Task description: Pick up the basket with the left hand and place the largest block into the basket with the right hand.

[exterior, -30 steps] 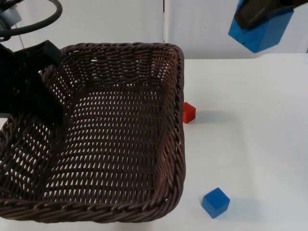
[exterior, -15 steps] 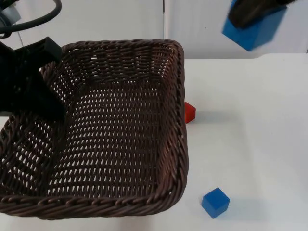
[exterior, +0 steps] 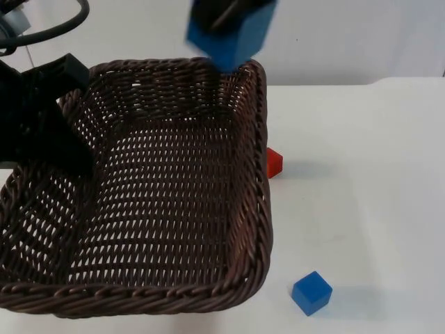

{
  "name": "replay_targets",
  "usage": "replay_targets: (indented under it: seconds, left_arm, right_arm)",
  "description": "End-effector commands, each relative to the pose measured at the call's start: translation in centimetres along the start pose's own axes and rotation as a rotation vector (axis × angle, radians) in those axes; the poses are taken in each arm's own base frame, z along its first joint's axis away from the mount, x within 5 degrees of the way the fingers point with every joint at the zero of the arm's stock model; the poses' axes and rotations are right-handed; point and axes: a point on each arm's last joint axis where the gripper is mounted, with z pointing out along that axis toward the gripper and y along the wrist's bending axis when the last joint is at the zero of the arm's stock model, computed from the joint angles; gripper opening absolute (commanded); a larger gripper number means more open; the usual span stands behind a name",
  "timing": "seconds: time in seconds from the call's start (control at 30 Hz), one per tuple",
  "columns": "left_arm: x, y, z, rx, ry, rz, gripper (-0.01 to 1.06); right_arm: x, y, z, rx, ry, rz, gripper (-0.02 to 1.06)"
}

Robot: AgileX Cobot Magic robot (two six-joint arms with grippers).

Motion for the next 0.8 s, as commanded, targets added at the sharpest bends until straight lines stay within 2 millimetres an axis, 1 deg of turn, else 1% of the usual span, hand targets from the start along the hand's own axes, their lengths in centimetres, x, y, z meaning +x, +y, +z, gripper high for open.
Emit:
replay_targets:
  seconds: [0.0, 0.07, 0.1, 0.13, 0.17, 0.27, 0.33, 0.4, 0.5, 0.63, 0.7, 0.73, 0.77]
  left_arm:
    - [0.0, -0.5, -0.3, 0.028, -0.016, -0.018, 0.0]
    - [0.0, -0.4, -0.3, 0.027, -0.016, -0.017, 0.0]
    - [0.0, -0.4, -0.3, 0.027, -0.016, -0.017, 0.0]
    - [0.0, -0.4, -0.3, 0.027, -0.016, -0.017, 0.0]
    - [0.0, -0.4, -0.3, 0.026, -0.015, -0.015, 0.0]
    - [0.0, -0.4, -0.3, 0.018, -0.012, -0.008, 0.0]
    - [0.0, -0.4, -0.3, 0.017, -0.011, -0.006, 0.0]
    - [0.0, -0.4, -0.3, 0.017, -0.011, -0.006, 0.0]
    - [0.0, -0.4, -0.3, 0.017, -0.011, -0.006, 0.0]
    - [0.0, -0.4, -0.3, 0.017, -0.011, -0.006, 0.0]
    - [0.0, -0.4, -0.3, 0.017, -0.011, -0.006, 0.0]
    - [0.0, -0.4, -0.3, 0.017, -0.011, -0.006, 0.0]
    - [0.0, -0.4, -0.3, 0.017, -0.011, -0.006, 0.0]
  right_arm:
    - [-0.6, 0.7, 0.7, -0.012, -0.014, -0.019, 0.0]
    - [-0.6, 1.0, 2.1, -0.025, 0.004, -0.026, 0.0]
    - [-0.6, 1.0, 2.1, -0.025, 0.004, -0.026, 0.0]
    - [-0.5, 1.3, 2.9, -0.032, 0.015, -0.029, 0.0]
    - [-0.3, 1.1, 3.7, -0.03, 0.021, -0.025, 0.0]
    - [0.2, 1.0, 4.9, -0.032, 0.048, -0.024, 0.0]
    - [0.3, 0.9, 5.1, -0.033, 0.053, -0.023, 0.0]
    - [0.6, 0.9, 5.9, -0.035, 0.07, -0.021, 0.0]
    - [0.6, 0.8, 6.0, -0.034, 0.072, -0.021, 0.0]
    - [1.1, 0.8, 6.8, -0.044, 0.105, -0.017, 0.01]
    - [1.4, 0.8, 7.2, -0.048, 0.12, -0.015, 0.07]
    - [1.5, 0.8, 7.4, -0.051, 0.129, -0.014, 0.15]
    - [1.5, 0.8, 7.4, -0.051, 0.129, -0.014, 0.15]
